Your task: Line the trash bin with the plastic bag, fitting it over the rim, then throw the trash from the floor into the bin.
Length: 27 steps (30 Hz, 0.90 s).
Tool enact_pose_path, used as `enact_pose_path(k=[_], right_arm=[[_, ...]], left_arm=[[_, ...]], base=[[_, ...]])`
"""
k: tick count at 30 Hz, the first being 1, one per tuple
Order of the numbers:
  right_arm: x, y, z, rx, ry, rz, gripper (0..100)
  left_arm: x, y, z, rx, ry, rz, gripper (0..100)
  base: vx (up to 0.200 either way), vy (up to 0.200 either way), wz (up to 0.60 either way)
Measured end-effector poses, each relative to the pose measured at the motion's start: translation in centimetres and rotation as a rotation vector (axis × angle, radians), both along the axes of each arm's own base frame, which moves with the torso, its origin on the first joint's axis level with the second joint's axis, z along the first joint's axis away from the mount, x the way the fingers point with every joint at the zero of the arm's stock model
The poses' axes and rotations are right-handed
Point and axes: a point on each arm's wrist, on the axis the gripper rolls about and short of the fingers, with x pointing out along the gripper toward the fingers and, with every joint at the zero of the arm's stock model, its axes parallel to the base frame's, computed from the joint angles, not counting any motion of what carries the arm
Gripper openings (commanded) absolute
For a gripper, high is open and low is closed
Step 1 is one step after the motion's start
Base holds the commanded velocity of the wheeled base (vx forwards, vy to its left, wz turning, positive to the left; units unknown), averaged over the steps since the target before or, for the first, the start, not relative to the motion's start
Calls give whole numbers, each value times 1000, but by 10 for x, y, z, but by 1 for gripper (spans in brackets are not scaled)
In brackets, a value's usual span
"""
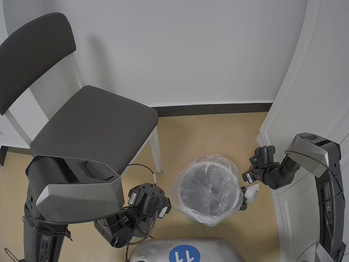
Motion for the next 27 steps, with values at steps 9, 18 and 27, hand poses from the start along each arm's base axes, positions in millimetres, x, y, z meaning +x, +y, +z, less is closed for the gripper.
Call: enact_pose_path(k=[9, 18, 27], right_arm=[[22, 6, -2, 42, -49, -20, 100], [-19, 4, -2, -52, 150, 39, 100], [-11, 29, 18, -63, 59, 102, 100]], left_arm=[[-6, -8, -2, -17, -4, -20, 100], [-11, -6, -2, -44, -28, -22, 100], [-17, 0, -4, -55, -37, -21, 100]], base=[[0, 0, 0], [0, 0, 0], [0, 0, 0]])
